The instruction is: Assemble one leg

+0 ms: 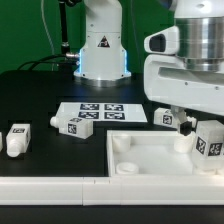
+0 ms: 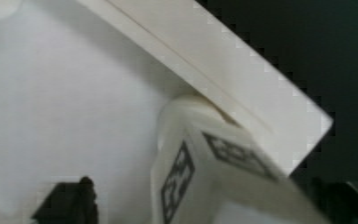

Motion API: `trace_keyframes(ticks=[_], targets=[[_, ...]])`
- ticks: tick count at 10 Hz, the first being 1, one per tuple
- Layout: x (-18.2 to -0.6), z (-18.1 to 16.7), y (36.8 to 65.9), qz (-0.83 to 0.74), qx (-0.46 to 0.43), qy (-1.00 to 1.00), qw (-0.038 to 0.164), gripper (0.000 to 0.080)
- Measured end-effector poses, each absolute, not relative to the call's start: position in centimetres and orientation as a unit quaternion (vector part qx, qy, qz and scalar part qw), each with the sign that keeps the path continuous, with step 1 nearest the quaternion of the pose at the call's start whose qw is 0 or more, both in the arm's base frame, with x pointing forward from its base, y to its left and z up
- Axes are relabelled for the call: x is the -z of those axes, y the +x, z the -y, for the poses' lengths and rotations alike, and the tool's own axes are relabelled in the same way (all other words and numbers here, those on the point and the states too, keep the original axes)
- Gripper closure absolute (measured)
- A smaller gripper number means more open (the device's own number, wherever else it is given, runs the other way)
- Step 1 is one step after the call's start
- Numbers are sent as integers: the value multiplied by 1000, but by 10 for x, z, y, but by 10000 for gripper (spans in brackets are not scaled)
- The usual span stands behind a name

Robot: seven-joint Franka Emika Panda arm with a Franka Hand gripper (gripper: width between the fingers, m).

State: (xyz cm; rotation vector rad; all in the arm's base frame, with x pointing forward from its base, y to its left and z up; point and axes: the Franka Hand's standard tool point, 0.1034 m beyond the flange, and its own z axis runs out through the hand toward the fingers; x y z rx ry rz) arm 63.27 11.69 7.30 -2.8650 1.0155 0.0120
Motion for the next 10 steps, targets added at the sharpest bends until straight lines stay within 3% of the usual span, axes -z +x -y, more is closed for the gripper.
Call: trace_keyframes(ticks=[3, 6, 8, 9, 10], targets=[[-73, -119, 631, -258, 1, -965, 51, 151], [-75, -102, 639, 39, 21, -999, 14, 150], [-74, -100, 640, 32, 22, -999, 13, 150], [-74, -100, 641, 24, 21, -999, 14, 244], [-74, -100, 640, -7, 21, -1000, 15, 244]])
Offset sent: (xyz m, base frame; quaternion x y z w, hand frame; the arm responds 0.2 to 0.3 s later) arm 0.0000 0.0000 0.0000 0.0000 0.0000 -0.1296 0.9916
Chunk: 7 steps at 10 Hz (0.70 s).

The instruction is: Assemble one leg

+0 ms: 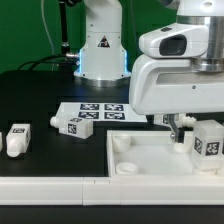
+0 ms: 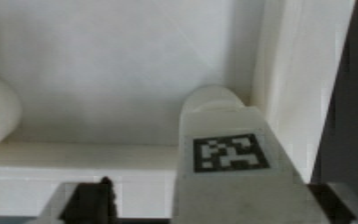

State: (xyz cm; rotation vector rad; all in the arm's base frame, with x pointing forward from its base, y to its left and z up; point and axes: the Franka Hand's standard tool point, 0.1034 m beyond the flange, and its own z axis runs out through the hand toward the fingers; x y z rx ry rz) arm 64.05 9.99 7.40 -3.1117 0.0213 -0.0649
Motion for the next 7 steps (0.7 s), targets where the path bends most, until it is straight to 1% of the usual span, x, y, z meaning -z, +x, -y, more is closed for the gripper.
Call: trace_keyframes(ticks=[1, 2, 4, 7], targets=[[-74, -101, 640, -39, 20, -999, 16, 446], [-74, -101, 640, -71, 20, -997, 17, 510], [-74, -102, 640, -139, 18, -990, 20, 510], [-72, -108, 640, -323, -3, -946, 21, 510]])
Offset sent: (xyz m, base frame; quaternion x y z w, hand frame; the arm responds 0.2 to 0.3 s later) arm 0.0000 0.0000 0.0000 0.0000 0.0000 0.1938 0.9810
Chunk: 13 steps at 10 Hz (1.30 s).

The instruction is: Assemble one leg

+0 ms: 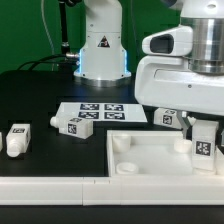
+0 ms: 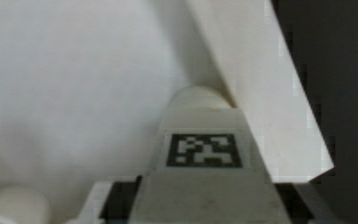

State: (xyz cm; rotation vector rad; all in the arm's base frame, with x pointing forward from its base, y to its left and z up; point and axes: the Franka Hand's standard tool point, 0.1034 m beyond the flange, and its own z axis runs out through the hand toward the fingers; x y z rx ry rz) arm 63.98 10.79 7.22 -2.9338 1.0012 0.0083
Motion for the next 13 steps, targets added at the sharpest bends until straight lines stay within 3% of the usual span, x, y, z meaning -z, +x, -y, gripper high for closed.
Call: trace_keyframes(ticks=[3, 6, 7, 8, 9, 13], targets=[[-71, -119, 640, -576, -21, -817, 35, 510], [-71, -119, 641, -624, -21, -780, 38, 510], [-71, -119, 641, -582, -18, -812, 38, 453], [-70, -117, 641, -514, -16, -857, 39, 267], [-70, -116, 641, -417, -12, -908, 39, 187], [-69, -128, 635, -267, -3, -963, 32, 152]])
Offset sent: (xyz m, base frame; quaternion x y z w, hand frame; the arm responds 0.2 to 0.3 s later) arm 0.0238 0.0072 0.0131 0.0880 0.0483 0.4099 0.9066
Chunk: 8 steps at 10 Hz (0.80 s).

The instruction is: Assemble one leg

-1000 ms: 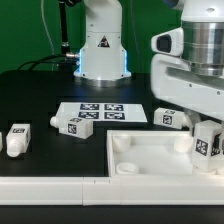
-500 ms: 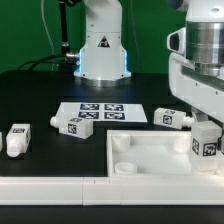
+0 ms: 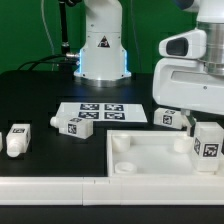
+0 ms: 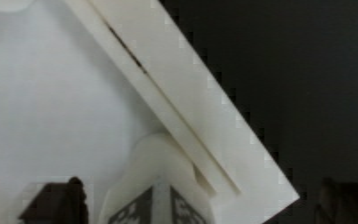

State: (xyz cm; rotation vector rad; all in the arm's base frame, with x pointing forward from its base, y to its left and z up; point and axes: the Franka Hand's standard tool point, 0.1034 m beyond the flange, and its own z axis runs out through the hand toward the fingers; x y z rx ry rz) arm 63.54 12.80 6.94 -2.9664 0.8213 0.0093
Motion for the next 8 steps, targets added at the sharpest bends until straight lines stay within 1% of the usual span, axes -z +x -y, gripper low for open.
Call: trace_keyframes(ticks=[1, 3, 4, 6, 7, 8], targets=[[-69, -128, 635, -229, -2, -973, 31, 152], [-68, -114, 637, -90, 4, -996, 21, 150], [-68, -110, 637, -56, 6, -998, 19, 150], [-68, -112, 637, -63, 5, -998, 20, 150], [-68, -112, 637, -63, 5, -998, 20, 258], [-68, -112, 637, -63, 5, -998, 20, 395]])
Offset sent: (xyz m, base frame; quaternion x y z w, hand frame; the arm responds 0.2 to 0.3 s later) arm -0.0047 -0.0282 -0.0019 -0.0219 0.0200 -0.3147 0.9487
